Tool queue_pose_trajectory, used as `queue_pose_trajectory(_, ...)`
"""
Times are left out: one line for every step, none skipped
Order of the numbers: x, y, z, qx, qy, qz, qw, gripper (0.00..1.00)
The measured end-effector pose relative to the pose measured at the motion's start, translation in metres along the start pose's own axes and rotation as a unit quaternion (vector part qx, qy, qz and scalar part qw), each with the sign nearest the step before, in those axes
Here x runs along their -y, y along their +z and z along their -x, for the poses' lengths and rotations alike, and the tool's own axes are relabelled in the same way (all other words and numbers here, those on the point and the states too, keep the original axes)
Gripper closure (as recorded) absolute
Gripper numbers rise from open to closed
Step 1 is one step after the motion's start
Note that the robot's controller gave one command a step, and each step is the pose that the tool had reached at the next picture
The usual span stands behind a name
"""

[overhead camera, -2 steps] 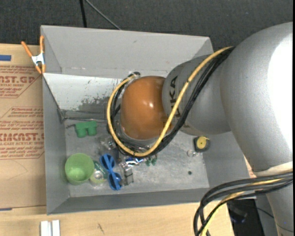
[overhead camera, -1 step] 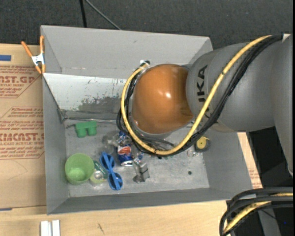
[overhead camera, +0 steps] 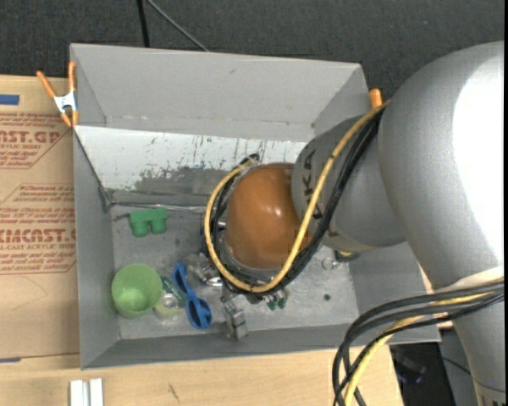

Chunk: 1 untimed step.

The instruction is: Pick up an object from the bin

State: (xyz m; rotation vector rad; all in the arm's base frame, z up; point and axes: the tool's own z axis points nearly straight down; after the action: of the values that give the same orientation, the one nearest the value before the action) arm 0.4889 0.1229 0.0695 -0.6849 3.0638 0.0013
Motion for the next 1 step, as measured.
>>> queue_pose_trajectory(-0.0381, -0.0015, 0.0158, 0.0034, -0.110, -0.001, 0.9939, 0.00)
